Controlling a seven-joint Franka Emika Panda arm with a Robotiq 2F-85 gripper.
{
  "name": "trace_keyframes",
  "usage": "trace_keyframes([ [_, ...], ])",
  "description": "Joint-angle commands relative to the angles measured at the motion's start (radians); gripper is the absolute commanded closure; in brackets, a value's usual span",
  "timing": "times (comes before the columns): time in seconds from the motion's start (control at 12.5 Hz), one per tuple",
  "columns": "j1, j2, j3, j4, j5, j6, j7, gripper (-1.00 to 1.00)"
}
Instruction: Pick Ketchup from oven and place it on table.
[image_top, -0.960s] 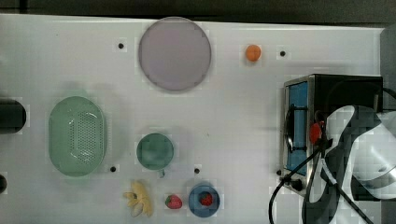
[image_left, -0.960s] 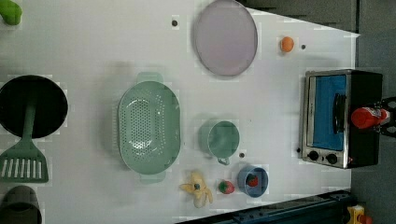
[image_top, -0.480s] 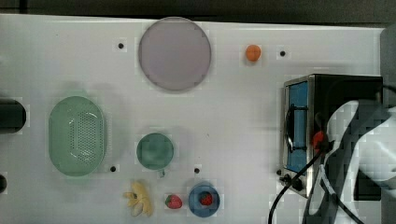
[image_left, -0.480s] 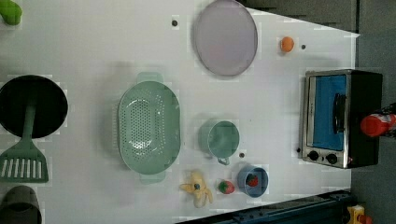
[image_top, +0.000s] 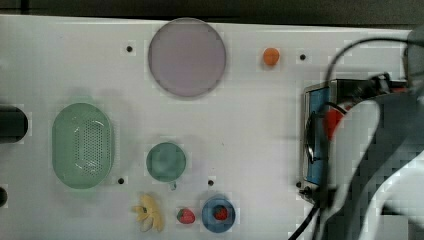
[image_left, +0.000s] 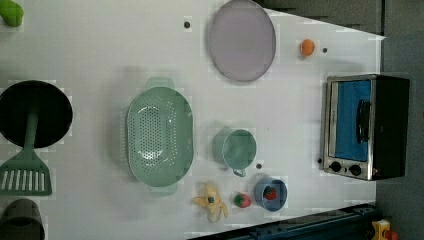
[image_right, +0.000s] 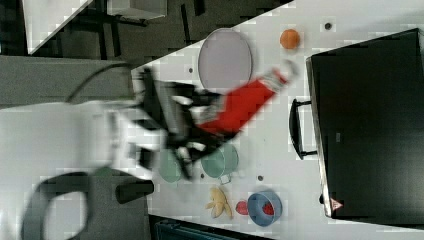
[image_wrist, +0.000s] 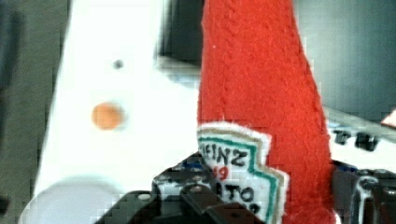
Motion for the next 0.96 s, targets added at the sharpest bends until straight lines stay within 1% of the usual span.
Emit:
trace_keyframes([
  [0.08,0.093,0.033,0.103,0.017,0.022,-0.027,-0.066,-0.29],
  [0.32,0.116,0.032,0.198,-0.026,0.022,-0.026,-0.067,-0.29],
  [0.56,0.126,0.032,0.249,-0.11,0.022,0.015,-0.049,-0.29],
  [0.72,0.131,0.032,0.254,-0.201,0.022,0.083,-0.008,-0.29],
  [0.96,0.131,0.036,0.258,-0.381,0.022,0.25,0.013,-0.29],
])
